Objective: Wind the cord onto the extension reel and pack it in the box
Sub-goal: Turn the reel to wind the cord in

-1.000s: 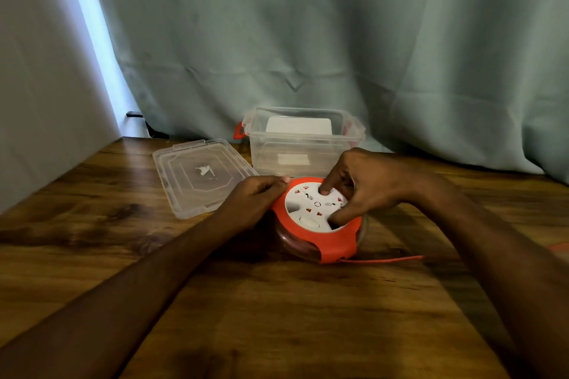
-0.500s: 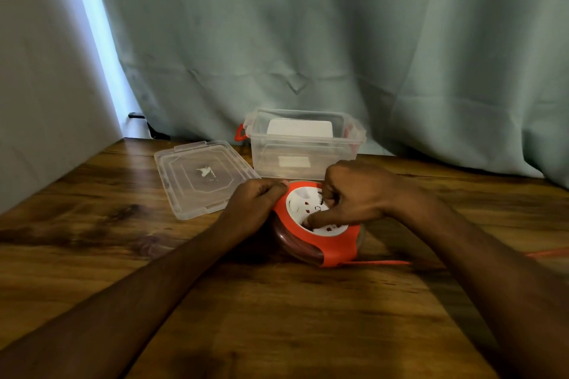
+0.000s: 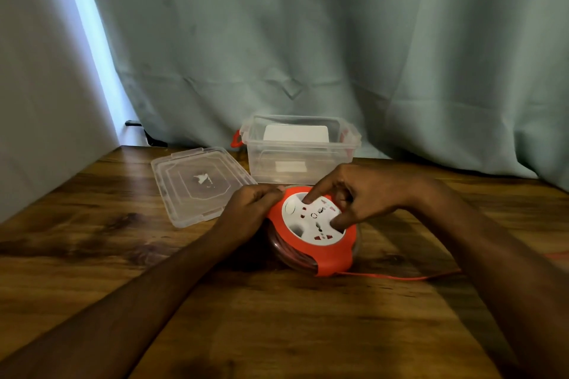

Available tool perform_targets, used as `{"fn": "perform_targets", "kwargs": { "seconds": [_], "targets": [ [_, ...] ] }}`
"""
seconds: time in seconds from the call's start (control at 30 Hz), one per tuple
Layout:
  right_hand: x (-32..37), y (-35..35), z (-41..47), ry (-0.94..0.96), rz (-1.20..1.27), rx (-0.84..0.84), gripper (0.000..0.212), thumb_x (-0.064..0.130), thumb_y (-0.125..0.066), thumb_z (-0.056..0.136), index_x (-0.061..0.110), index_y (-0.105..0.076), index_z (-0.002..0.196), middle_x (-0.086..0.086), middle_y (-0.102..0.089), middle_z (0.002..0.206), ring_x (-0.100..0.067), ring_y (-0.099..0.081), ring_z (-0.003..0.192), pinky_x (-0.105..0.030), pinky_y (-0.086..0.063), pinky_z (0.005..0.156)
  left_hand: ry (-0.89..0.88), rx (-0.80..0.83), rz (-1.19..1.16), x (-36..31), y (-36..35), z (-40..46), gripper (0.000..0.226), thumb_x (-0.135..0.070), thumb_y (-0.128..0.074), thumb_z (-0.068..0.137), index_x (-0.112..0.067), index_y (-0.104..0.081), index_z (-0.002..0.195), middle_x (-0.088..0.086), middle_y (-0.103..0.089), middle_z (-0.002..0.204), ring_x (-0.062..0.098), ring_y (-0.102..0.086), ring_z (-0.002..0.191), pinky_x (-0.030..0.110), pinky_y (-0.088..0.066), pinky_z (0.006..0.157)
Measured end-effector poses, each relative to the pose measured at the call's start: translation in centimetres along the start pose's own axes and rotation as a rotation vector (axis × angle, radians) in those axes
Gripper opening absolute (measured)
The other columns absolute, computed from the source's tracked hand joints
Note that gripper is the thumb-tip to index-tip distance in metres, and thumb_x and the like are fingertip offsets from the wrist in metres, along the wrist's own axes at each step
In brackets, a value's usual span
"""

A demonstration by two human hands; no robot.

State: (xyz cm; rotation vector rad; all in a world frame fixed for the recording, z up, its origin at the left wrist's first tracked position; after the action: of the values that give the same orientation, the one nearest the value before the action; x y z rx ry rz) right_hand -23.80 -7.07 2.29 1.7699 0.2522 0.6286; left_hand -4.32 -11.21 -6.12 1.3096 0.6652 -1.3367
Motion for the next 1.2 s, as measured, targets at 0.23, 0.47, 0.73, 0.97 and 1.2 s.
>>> {"fn": "perform_targets", "kwargs": {
  "seconds": [0.23,0.47,0.73,0.97,1.2],
  "targets": [
    [-0.5,-0.8,0.6,0.008,0.110,-0.012,0.054,0.020,-0.085,0.082,0.023,-0.065,0.131,0.009,-0.073,0.065,0.000,-0.068,0.060,-0.019,-0.050,0.061,-0.024,-0.079,0.033,0.0,0.4,-0.2,0.027,-0.029,-0.055,0.105,-0.020,-0.075,0.121,-0.003,-0.077,0.113,0.016,-0.074,0.104,0.045,-0.058,0.098],
    [0.6,-0.6,0.4,-0.037,-0.052,-0.129,0.041,0.052,-0.088,0.072,0.024,-0.074,0.097,0.022,-0.067,0.072,0.004,-0.065,0.067,-0.013,-0.041,0.055,-0.034,-0.120,0.024,-0.3,0.5,-0.4,0.027,-0.026,-0.054,0.105,-0.020,-0.075,0.120,-0.003,-0.080,0.104,0.014,-0.077,0.091,0.038,-0.063,0.088],
    [1.2,-1.3,1.5,-0.083,-0.198,-0.187,0.054,0.073,-0.065,0.083,0.019,-0.072,0.075,0.004,-0.077,0.092,-0.009,-0.074,0.075,-0.022,-0.056,0.061,-0.006,-0.148,0.033,-0.2,0.6,-0.2,0.027,-0.029,-0.054,0.105,-0.022,-0.074,0.121,-0.011,-0.078,0.098,0.005,-0.076,0.086,0.023,-0.062,0.079],
    [1.1,-0.8,0.8,-0.058,-0.064,-0.139,0.027,0.050,-0.071,0.090,0.025,-0.078,0.085,0.017,-0.076,0.086,0.002,-0.069,0.073,-0.024,-0.059,0.064,0.014,-0.146,-0.016,-0.2,0.5,-0.6,0.028,-0.030,-0.055,0.104,-0.021,-0.075,0.121,-0.002,-0.080,0.107,0.015,-0.077,0.094,0.043,-0.062,0.090],
    [0.2,0.4,-0.2,0.003,-0.006,-0.083,0.053,0.020,-0.081,0.085,0.037,-0.061,0.131,0.027,-0.068,0.070,0.008,-0.067,0.075,-0.021,-0.055,0.063,0.007,-0.119,0.013,-0.1,0.6,-0.4,0.028,-0.032,-0.053,0.105,-0.024,-0.076,0.120,-0.004,-0.081,0.104,0.015,-0.078,0.093,0.047,-0.061,0.093]
  ]
}}
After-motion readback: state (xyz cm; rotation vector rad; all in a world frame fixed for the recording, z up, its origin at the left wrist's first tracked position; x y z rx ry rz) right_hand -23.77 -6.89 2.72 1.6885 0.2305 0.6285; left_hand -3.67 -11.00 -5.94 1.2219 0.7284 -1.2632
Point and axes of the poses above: each hand's wrist, its own z-axis towards the middle knuckle, its own y-axis out of the back of the hand, x = y × z, the point moved 4 cm from there along z, towards the middle knuckle
